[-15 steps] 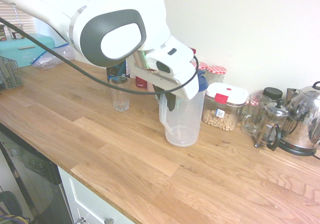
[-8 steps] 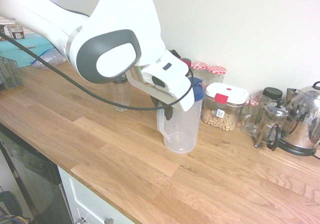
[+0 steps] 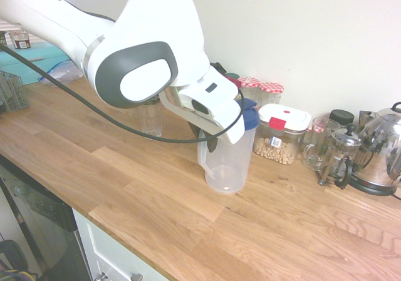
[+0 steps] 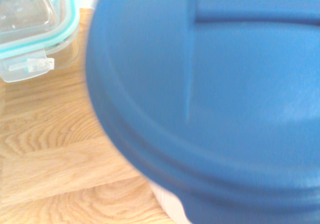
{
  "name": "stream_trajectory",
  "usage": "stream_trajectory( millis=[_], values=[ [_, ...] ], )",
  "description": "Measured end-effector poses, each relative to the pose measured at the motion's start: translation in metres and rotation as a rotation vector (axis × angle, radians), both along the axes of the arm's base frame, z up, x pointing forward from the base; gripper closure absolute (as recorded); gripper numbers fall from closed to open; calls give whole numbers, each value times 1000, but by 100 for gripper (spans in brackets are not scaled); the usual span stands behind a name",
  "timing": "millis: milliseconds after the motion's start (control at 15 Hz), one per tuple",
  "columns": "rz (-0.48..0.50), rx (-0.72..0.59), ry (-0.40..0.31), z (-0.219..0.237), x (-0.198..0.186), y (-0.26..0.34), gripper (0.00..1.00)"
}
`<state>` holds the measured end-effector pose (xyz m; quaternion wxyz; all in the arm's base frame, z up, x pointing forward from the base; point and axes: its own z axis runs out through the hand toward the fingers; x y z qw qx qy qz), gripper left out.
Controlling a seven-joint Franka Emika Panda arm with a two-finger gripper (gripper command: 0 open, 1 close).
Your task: Pour me some water
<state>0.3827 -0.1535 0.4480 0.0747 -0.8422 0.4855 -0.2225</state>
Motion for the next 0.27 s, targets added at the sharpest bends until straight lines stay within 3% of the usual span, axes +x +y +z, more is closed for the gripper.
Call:
stream_trajectory(
  millis=[133,267],
  values=[
    [6,-17,1,11,-6,-4,0],
    [58,-11,70,31,-25,1,0]
  ],
)
